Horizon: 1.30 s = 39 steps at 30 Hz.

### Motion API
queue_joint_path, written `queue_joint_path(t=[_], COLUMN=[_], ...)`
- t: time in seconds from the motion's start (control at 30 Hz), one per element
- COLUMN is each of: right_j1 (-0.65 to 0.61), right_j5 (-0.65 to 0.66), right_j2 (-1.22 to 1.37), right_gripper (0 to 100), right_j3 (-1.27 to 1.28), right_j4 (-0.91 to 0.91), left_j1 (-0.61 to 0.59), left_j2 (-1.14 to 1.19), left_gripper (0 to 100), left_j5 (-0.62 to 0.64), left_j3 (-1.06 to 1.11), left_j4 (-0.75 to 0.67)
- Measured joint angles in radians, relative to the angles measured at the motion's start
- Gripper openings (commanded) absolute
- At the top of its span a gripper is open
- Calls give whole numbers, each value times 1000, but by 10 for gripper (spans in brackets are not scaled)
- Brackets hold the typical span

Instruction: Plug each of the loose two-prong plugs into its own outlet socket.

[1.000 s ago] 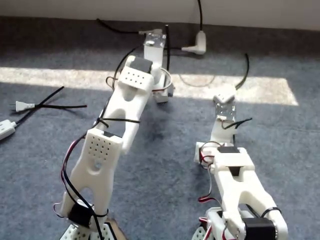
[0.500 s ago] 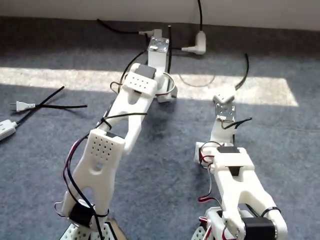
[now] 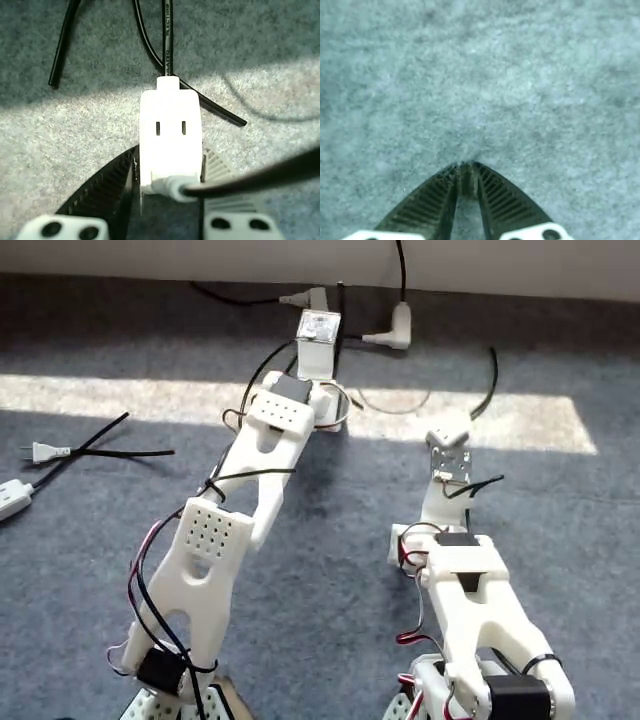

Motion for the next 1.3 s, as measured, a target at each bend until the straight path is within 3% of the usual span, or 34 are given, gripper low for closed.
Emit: queue_joint_path(t=[0.27, 0.4, 0.5, 0.77, 1.03, 1.3], right_j1=[0, 0, 0, 0, 0, 0], right_j5=[0, 0, 0, 0, 0, 0], right_j2=[0, 0, 0, 0, 0, 0], right_gripper=[6, 6, 6, 6, 6, 6], right_j3=[0, 0, 0, 0, 0, 0], right_j4=[-2, -2, -2, -2, -2, -2], left_j1=[-17, -41, -52, -87, -175, -430], left_j2=[147, 172, 172, 173, 170, 34], left_gripper=[27, 183, 211, 238, 245, 245], left_j5=[0, 0, 0, -135, -150, -152], left_j3=[-239, -379, -430, -440, -606, -640], left_j4=[-232, -338, -347, -212, 15, 149])
